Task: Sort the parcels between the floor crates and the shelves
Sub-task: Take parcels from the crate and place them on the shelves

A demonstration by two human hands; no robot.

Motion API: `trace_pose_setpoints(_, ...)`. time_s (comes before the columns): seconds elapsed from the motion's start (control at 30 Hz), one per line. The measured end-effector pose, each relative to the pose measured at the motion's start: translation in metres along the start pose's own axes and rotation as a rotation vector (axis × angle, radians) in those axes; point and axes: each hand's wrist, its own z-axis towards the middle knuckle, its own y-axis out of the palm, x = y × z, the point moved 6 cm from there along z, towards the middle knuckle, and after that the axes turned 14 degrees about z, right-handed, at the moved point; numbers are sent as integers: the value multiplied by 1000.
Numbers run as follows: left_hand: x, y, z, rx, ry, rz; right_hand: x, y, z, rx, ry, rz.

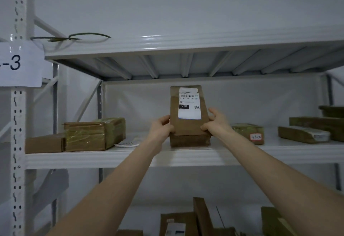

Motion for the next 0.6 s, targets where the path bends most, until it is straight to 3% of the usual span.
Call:
trace_pose_setpoints(0.23, 19, 29, -9, 54, 38, -60, -12, -35, -31, 23, -176, -103)
trace_pose_setpoints(0.43, 37, 36, -24, 68, 76, -55, -18, -51, -41, 8, -212, -104)
trace_pose_setpoints(0.6, 49, 37, -36, 55, 103, -27, -26, -39, -47, -171, -216, -308)
